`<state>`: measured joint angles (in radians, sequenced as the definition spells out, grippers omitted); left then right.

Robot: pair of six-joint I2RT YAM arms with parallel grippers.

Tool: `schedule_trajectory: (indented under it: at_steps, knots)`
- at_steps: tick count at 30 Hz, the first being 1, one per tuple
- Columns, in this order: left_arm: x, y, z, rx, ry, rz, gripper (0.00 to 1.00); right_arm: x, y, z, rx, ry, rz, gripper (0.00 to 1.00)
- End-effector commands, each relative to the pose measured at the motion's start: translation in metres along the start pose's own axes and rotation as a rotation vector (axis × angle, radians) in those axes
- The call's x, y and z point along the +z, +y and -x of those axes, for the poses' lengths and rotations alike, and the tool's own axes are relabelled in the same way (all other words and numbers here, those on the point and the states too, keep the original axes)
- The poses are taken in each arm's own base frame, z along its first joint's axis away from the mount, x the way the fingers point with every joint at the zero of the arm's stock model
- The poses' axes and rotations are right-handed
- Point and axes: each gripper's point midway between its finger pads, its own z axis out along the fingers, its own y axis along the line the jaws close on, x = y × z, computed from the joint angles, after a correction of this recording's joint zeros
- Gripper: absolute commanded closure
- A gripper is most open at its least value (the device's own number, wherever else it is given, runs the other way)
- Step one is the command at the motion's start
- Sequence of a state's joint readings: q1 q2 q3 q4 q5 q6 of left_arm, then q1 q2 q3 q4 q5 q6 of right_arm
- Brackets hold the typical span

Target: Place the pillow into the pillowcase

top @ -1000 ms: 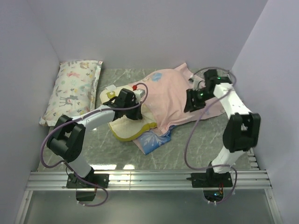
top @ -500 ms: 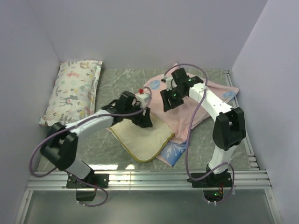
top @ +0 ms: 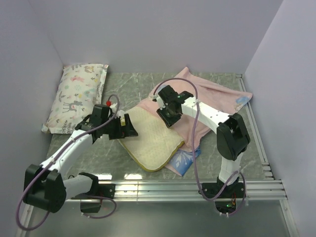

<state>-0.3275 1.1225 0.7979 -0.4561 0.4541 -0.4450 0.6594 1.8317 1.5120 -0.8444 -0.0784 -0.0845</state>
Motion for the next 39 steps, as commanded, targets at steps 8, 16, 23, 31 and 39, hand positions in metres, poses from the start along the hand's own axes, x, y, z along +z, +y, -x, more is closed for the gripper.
schedule_trajectory:
  at_steps: [8,16,23,31,39]
  knots:
    - [0.046,0.009,-0.044,-0.457,0.116,-0.117,0.11,-0.031,0.058,0.032,0.018,-0.063,0.34,1.0]
    - [0.027,-0.064,0.092,-0.455,-0.204,-0.511,0.96,-0.186,0.182,0.052,-0.065,-0.177,1.169,1.0]
    - [0.033,-0.047,0.046,-0.521,-0.109,-0.446,1.0,-0.056,0.076,0.032,0.041,-0.092,0.613,1.0]
    - [0.029,-0.017,0.082,-0.118,-0.211,-0.257,0.43,-0.006,0.017,-0.007,0.121,-0.02,0.308,0.71]
    - [-0.008,-0.037,0.08,0.826,-0.186,-0.038,0.02,-0.13,-0.06,-0.012,0.37,-0.376,0.296,0.17]
